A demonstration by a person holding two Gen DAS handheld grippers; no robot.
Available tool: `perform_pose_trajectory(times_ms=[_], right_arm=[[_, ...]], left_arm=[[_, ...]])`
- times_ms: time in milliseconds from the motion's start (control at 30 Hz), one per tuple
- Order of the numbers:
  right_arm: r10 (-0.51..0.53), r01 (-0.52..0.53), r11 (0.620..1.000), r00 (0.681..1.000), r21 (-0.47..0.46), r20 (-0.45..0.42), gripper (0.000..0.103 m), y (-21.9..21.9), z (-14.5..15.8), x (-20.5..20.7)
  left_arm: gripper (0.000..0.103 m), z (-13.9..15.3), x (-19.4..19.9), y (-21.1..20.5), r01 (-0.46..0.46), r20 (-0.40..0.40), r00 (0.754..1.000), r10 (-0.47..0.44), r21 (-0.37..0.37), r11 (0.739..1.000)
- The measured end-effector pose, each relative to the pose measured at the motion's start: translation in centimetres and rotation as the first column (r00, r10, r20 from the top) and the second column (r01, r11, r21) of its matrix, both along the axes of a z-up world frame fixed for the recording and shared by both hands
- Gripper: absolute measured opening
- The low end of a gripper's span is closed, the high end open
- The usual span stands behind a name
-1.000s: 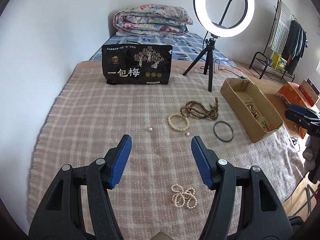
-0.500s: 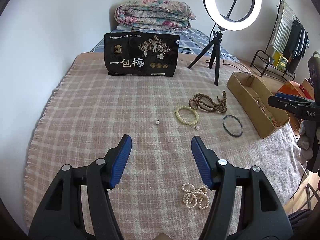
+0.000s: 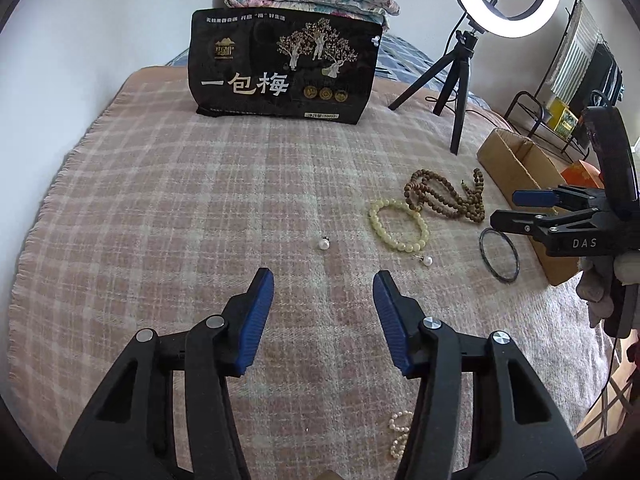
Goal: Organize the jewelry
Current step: 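Close the left gripper on the pearl stud earring while the right grasps the brown wooden bead strand, then lift the bead strand with the right gripper over the box while the left carries the earring there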
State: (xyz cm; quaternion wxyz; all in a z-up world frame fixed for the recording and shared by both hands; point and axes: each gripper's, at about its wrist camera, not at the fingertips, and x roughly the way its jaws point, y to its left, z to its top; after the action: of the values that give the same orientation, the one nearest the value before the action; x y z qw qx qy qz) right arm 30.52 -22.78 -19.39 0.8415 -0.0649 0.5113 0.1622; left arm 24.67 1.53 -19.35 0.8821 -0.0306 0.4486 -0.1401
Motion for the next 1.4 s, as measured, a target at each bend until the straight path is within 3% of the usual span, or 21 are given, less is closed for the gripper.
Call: perform_pose_trajectory(times_ms=[200, 267, 433, 700, 767, 933, 1100, 1267, 1400], right_arm=[[0.041, -0.043, 0.998, 0.999, -0.043, -0.032, 0.080, 0.8, -1.6, 2.2], [0.056, -0.058, 0.997, 0.998, -0.048, -0.040, 0.080, 1.1, -2.1, 2.9], [0.118, -0.123, 0.988, 0.991, -0.093, -0.060, 0.080, 2.1, -3.2, 4.2], [0.133, -0.144, 0.981, 0.986, -0.127, -0.097, 0.080, 2.5, -4.5, 5.1], [0.131, -0.144, 0.980, 0.986, -0.138, -0.101, 0.080, 2.8, -4.7, 5.2], [0.114, -0.127, 0.983, 0.988, -0.129, -0.105, 0.080, 3.0, -4.9, 5.4], [0.106, -0.119, 0.984, 0.989, -0.132, -0.101, 0.066, 3.0, -5.0, 5.8], [0.078, -0.088, 0.988, 0.993, -0.126, -0.086, 0.042, 2.2, -4.8, 5.7], [0.046, -0.055, 0.992, 0.996, -0.116, -0.077, 0.022, 1.4, -4.6, 5.8]], left_arm=[[0.052, -1.7, 1.7, -0.3, 0.004, -0.021, 1.000, -0.004, -0.013, 1.000], [0.046, -2.3, 2.2, -0.3, 0.007, -0.030, 1.000, -0.008, -0.017, 1.000], [0.046, -3.4, 3.1, -0.5, 0.013, -0.050, 0.999, -0.014, -0.025, 1.000], [0.045, -4.3, 4.0, -1.0, 0.028, -0.057, 0.998, -0.029, -0.025, 0.999], [0.037, -4.4, 4.2, -1.3, 0.029, -0.060, 0.998, -0.030, -0.016, 0.999], [0.032, -4.6, 4.9, -1.7, 0.033, -0.057, 0.998, -0.033, -0.005, 0.999], [0.019, -4.9, 5.4, -1.9, 0.039, -0.055, 0.998, -0.039, 0.000, 0.999], [0.007, -5.2, 5.4, -2.2, 0.045, -0.045, 0.998, -0.045, 0.006, 0.999], [0.007, -5.2, 5.5, -2.2, 0.042, -0.043, 0.998, -0.042, 0.004, 0.999]])
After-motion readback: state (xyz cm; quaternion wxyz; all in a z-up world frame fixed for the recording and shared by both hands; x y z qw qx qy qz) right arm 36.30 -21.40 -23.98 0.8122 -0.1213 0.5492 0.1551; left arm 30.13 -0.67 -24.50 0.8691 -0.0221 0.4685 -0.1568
